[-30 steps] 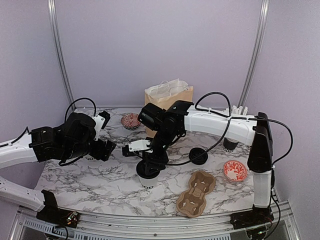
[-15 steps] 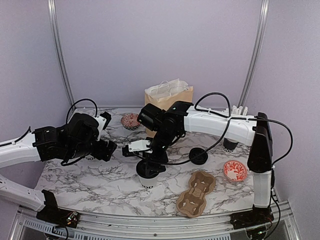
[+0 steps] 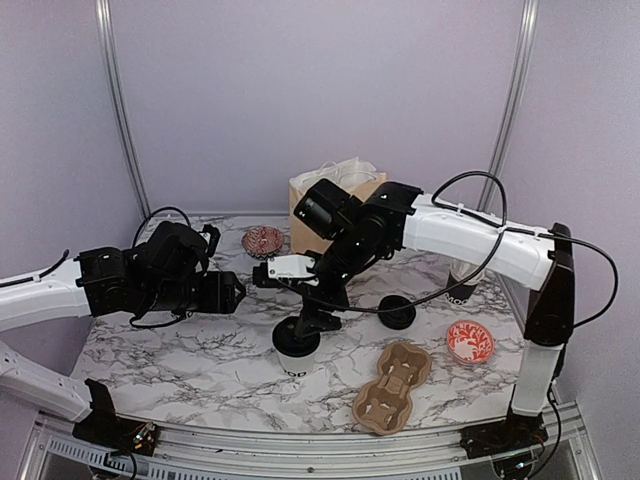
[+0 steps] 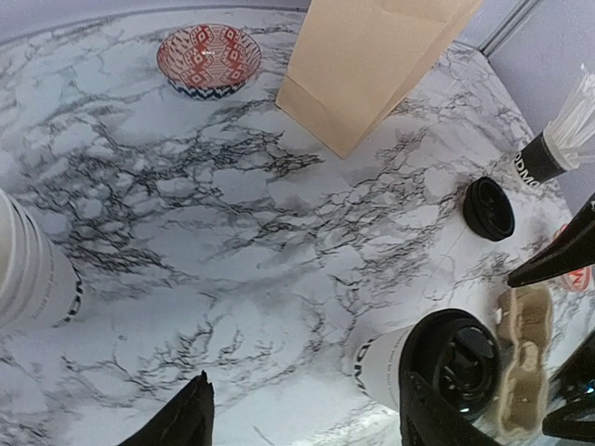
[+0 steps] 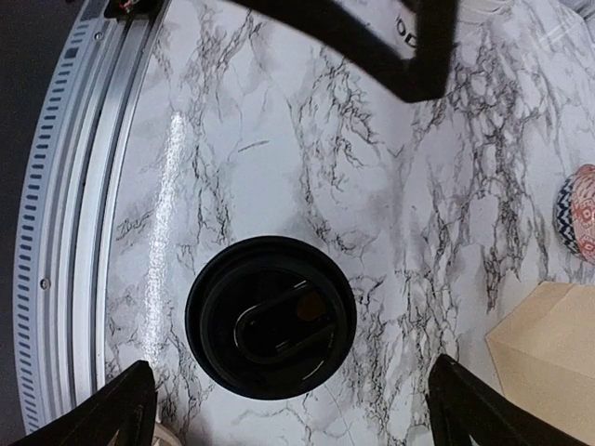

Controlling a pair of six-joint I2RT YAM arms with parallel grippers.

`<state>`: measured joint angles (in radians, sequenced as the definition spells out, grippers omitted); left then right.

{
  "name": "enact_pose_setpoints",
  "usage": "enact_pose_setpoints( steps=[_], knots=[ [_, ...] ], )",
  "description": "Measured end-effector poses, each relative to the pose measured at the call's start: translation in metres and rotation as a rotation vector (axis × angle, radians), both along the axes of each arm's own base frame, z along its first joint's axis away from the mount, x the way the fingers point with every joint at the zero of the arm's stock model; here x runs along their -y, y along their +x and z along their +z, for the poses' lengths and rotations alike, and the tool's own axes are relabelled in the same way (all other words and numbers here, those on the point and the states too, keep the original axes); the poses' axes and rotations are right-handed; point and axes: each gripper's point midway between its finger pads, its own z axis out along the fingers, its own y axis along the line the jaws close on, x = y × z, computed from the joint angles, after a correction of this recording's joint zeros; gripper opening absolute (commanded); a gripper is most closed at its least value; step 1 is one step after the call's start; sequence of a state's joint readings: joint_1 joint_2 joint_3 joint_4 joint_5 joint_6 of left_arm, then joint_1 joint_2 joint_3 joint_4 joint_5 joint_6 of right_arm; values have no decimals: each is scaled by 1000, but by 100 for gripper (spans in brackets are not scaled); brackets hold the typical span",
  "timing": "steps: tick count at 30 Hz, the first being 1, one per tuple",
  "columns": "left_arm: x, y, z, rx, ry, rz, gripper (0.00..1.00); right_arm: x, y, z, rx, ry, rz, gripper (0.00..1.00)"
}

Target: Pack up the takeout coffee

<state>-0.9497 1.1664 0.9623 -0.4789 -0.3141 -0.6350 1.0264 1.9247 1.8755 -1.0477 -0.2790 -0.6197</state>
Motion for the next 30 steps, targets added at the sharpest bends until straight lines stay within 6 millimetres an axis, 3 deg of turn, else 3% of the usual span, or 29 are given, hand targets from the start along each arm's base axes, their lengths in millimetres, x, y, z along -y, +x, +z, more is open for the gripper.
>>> enact_pose_setpoints(
  steps=[2,5,9,11,13,18,25,30],
  knots=[
    [9,-4,-7,-50,-81,13,65,9,8,10,1,36,-42,99],
    [20,-13,-27,-137,-181,25,67,34,39,15,-42,94,-165,95],
    [34,-21,-47,-231,-263,29,70,62,77,-2,-160,134,-323,84],
    [41,-23,-52,-263,-296,26,78,74,86,-17,-240,141,-381,83],
    [52,-26,-53,-295,-335,13,80,77,84,-27,-305,144,-401,81],
    [69,-36,-52,-335,-384,-27,77,69,55,-41,-468,165,-358,77],
    [82,-44,-57,-375,-406,-49,71,55,39,-45,-585,194,-314,72],
    [86,-45,-65,-395,-396,-56,67,46,29,-60,-634,165,-294,68]
  ],
)
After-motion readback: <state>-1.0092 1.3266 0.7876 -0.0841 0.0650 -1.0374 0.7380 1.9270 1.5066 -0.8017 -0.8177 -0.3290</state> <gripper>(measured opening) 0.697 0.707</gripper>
